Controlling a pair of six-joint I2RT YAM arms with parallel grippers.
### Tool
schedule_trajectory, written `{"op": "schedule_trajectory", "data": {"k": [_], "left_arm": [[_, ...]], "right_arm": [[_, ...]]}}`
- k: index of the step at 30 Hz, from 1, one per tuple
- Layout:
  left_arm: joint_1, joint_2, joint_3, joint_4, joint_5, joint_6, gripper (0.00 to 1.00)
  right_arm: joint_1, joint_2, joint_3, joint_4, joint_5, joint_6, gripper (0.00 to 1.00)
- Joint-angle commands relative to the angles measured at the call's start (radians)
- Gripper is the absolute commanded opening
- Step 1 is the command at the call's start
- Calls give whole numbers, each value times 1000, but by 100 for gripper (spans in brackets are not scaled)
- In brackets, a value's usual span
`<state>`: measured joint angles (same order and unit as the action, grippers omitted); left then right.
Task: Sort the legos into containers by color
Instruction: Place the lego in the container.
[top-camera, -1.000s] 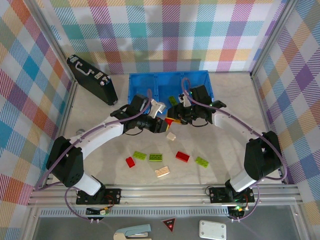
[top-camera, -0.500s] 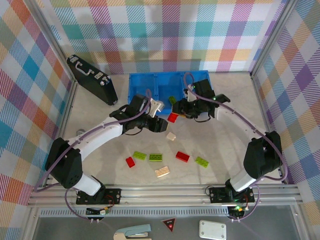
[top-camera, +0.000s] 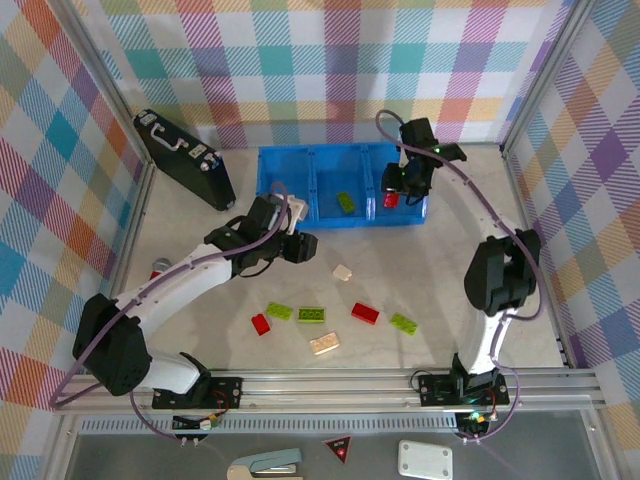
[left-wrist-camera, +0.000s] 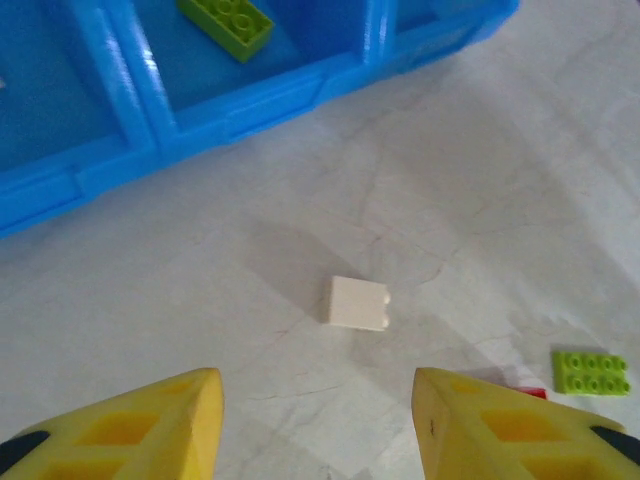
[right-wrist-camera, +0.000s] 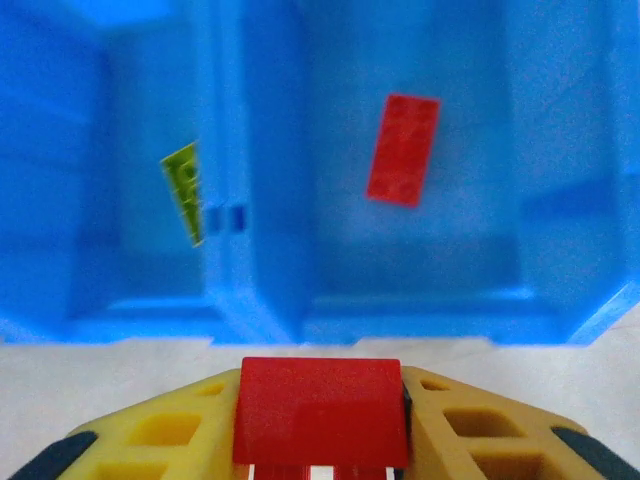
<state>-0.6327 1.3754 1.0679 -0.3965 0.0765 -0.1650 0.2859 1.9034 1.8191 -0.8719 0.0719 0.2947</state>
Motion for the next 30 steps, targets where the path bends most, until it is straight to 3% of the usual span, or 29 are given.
{"op": "schedule_trajectory", "data": {"k": [1,11,30], "left_arm": [[-4,-45,-23,-52,-86,-23,53],[3,-103,-54,-85,-126,-34,53],[4,-83,-42,-118,-119,-38,53]], "right_arm": [[-10,99,125,-102,111,-62,39],[-31,375,450,-243,202,-64,39],[-59,555,509,-193,216,-54,44]]}}
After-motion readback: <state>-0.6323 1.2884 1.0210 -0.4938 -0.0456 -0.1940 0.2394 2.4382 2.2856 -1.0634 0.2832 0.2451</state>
